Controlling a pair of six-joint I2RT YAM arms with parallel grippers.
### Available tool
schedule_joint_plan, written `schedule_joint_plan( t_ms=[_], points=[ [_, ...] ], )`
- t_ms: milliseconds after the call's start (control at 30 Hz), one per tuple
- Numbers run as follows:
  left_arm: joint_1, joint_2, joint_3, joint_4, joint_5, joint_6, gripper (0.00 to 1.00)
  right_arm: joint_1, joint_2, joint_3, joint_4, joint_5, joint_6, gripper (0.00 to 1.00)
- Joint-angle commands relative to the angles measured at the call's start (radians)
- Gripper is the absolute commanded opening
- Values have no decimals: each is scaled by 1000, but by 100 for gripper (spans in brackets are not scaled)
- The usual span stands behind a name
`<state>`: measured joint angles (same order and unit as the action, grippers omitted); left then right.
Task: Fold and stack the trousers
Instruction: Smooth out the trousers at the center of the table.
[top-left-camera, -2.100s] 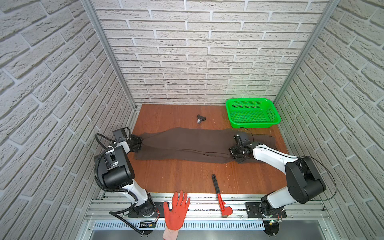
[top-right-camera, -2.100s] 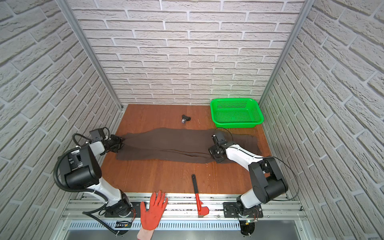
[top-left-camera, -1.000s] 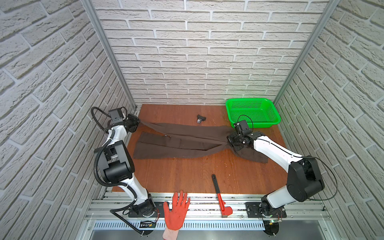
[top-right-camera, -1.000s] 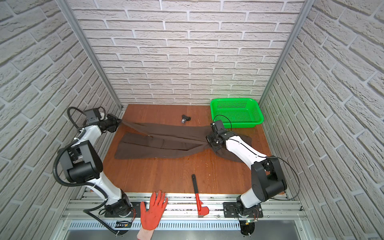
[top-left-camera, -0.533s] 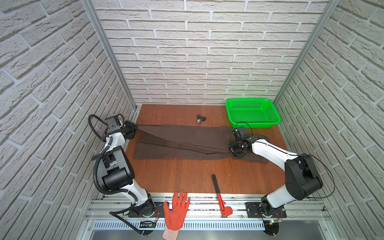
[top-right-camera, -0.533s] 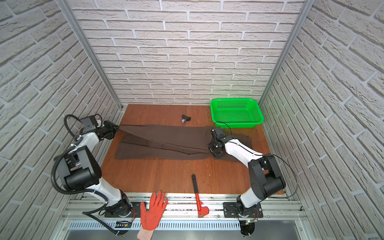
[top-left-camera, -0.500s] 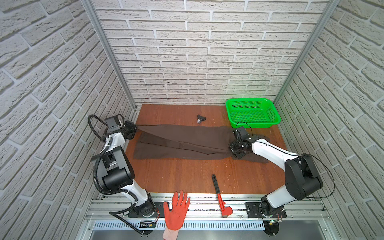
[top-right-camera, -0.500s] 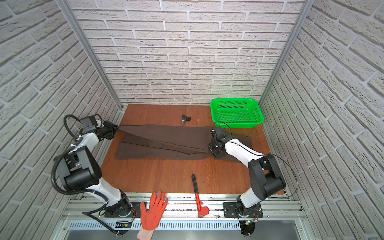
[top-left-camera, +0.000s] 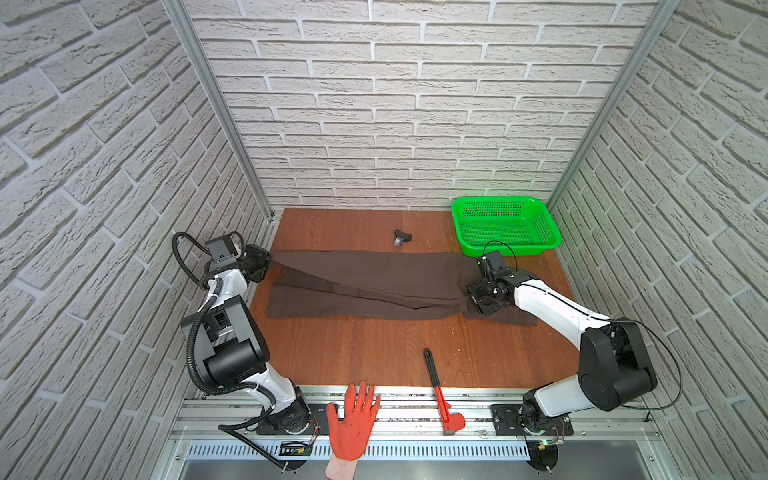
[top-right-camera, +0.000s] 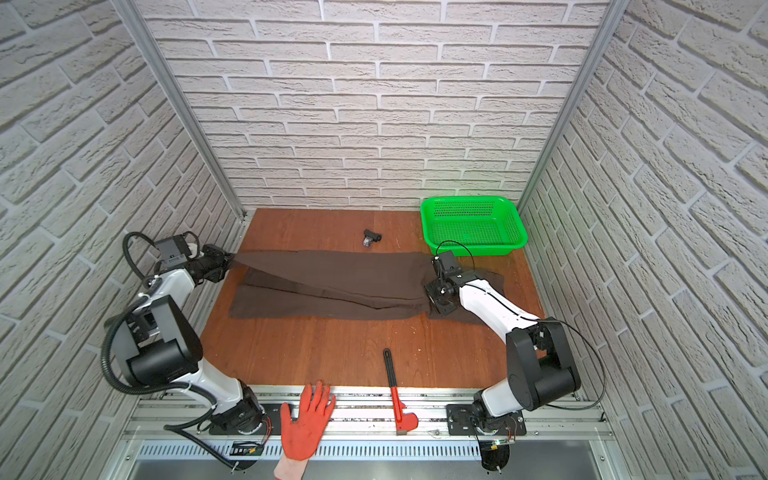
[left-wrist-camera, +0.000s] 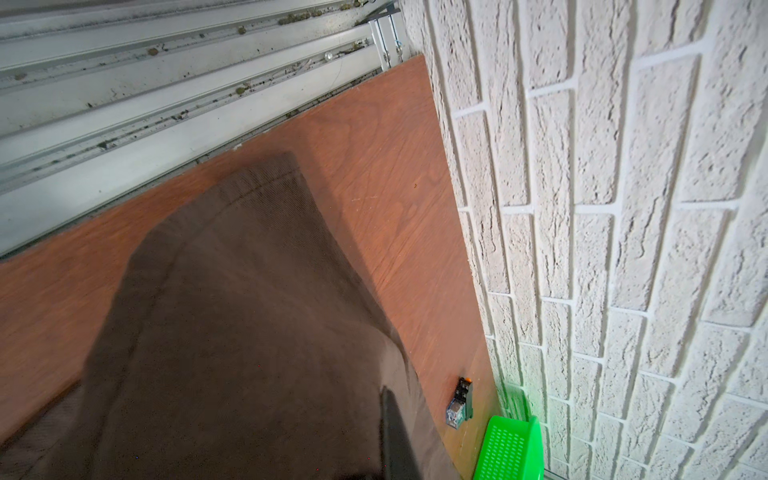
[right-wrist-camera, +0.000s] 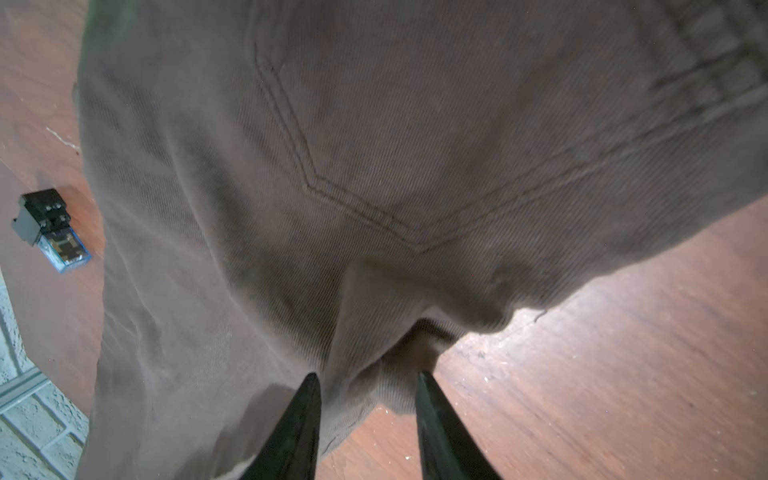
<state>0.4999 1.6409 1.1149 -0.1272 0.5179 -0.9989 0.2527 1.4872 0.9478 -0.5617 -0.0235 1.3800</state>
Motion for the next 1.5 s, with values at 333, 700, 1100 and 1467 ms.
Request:
schedule_joint_plan(
  t_ms=[333, 700, 1100, 1467],
  points=[
    [34, -49, -32, 66, 0, 2, 0, -25, 77, -83, 134, -50, 63, 42],
    [48, -58, -54, 63, 5, 9, 0, -69, 50, -101, 100, 14, 36, 28],
    [-8, 25, -172, 128, -26, -11, 16, -75, 22, -69, 60, 24, -16, 35],
    [3, -137, -192, -113, -185, 93, 67, -77, -18, -8, -40, 87, -114, 37]
  ],
)
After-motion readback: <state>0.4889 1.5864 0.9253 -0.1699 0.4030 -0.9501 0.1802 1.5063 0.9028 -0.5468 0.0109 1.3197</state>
